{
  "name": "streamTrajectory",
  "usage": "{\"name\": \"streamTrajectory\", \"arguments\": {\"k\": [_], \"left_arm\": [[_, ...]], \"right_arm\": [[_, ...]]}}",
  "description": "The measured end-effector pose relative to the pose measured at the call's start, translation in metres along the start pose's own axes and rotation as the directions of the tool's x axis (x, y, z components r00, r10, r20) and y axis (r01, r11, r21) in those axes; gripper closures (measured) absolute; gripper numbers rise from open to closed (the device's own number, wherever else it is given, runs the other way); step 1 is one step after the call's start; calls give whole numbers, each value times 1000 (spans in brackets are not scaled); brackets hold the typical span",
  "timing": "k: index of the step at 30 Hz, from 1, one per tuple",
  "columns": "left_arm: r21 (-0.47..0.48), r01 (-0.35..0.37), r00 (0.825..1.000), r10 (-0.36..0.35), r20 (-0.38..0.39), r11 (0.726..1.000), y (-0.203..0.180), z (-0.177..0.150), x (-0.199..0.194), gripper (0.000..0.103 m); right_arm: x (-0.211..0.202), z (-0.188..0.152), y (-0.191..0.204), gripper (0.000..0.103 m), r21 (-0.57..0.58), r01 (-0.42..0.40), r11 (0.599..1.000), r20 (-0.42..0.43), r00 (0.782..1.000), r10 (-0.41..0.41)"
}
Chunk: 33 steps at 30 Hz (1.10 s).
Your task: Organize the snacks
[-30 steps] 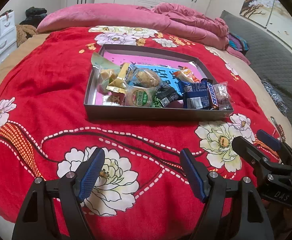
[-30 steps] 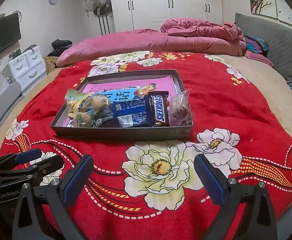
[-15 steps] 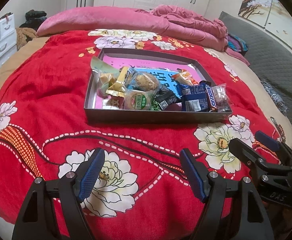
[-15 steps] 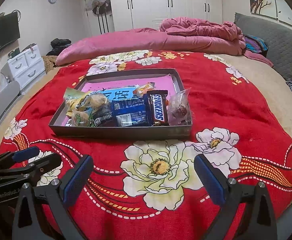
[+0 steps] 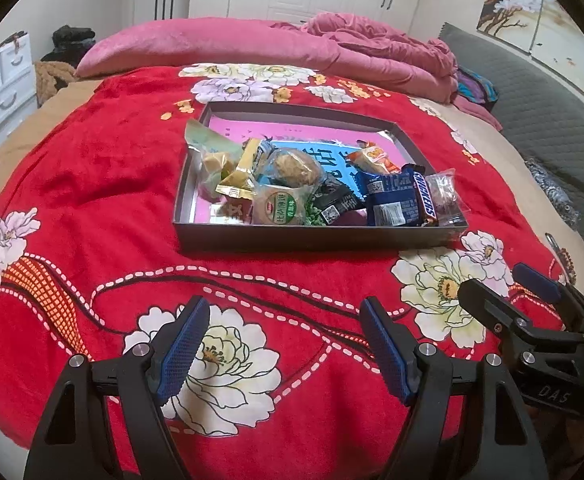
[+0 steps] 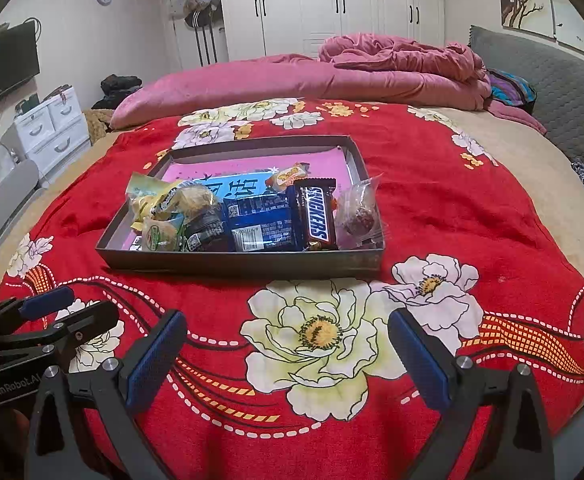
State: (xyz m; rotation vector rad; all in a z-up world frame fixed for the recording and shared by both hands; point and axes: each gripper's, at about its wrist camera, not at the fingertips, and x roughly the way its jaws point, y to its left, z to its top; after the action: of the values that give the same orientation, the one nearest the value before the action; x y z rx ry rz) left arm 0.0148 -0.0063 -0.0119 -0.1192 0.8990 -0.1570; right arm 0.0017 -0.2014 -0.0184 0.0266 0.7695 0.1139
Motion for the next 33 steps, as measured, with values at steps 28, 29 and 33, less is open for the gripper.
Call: {"name": "streamTrajectory", "arguments": {"k": [28, 29, 33], "left_arm": [[-52, -46, 999, 46, -12, 998, 9, 3, 4, 24], [-63, -45, 999, 45, -9, 997, 11, 4, 4, 24], [-119, -79, 997, 80, -1, 990, 23, 12, 6, 24]], "right_arm": [[-3, 2, -3, 2, 10, 5, 1000, 19, 1000, -5], [-4, 3, -4, 2, 12, 6, 1000, 25, 1000, -6], [-5, 10, -17, 2, 55, 16, 998, 49, 999, -18]]}}
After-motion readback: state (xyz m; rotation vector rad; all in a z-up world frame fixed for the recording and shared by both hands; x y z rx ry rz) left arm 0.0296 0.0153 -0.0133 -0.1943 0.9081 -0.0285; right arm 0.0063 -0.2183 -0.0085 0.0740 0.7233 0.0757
